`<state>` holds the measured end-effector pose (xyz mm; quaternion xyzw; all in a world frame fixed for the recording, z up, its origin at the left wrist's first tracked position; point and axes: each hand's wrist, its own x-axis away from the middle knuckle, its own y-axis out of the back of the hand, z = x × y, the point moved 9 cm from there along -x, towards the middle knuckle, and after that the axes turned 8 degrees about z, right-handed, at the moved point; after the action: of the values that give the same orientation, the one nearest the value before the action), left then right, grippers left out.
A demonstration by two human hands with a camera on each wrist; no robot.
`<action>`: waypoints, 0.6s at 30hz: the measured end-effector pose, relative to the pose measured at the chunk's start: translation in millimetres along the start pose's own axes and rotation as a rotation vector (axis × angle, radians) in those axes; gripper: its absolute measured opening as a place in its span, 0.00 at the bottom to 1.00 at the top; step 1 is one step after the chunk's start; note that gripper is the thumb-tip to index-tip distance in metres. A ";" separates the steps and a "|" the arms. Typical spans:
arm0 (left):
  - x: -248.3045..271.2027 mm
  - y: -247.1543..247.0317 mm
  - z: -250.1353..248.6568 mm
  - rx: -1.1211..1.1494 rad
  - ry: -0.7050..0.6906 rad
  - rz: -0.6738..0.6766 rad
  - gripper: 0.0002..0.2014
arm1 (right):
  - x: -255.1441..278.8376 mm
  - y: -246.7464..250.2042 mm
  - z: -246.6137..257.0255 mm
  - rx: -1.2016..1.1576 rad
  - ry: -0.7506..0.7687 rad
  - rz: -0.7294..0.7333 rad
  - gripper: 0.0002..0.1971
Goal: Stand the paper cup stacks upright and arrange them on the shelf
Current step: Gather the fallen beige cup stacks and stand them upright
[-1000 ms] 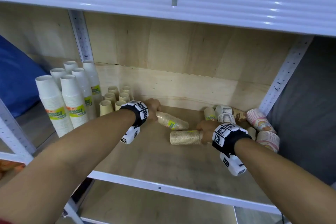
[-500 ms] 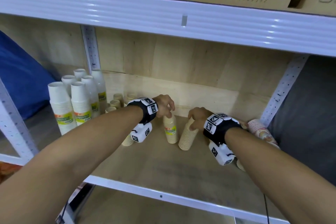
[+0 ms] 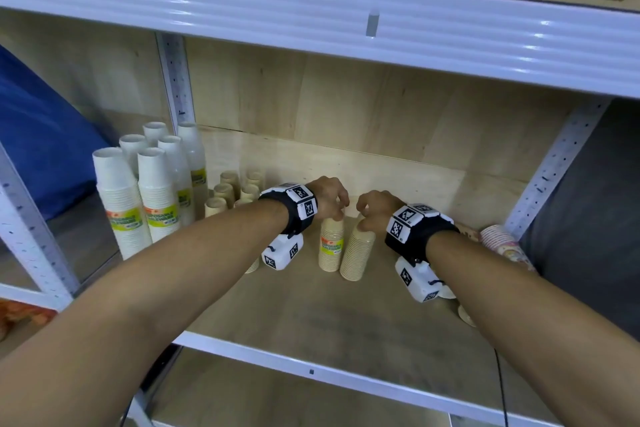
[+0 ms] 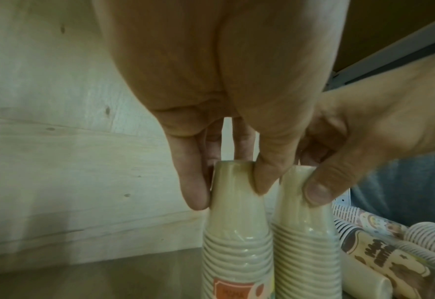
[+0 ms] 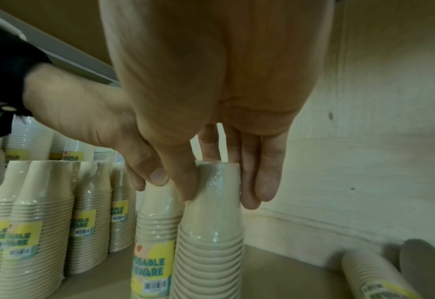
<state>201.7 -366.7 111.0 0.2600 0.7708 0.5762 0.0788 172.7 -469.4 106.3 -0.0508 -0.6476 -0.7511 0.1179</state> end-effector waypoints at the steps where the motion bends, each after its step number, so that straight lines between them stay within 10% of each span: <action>1: -0.3 -0.7 -1.6 -0.005 -0.006 0.000 0.20 | -0.3 1.2 -0.1 0.013 -0.007 -0.005 0.19; 12: -4.5 -2.8 -6.7 -0.028 -0.026 -0.002 0.21 | 4.8 5.6 -4.5 0.069 -0.018 -0.012 0.28; 18: -3.6 -2.9 -8.2 -0.031 -0.034 -0.003 0.20 | -0.1 6.1 1.1 0.089 0.004 0.004 0.17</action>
<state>200.5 -376.0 110.3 0.2674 0.7609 0.5832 0.0969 174.2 -469.1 112.2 -0.0453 -0.6799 -0.7215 0.1228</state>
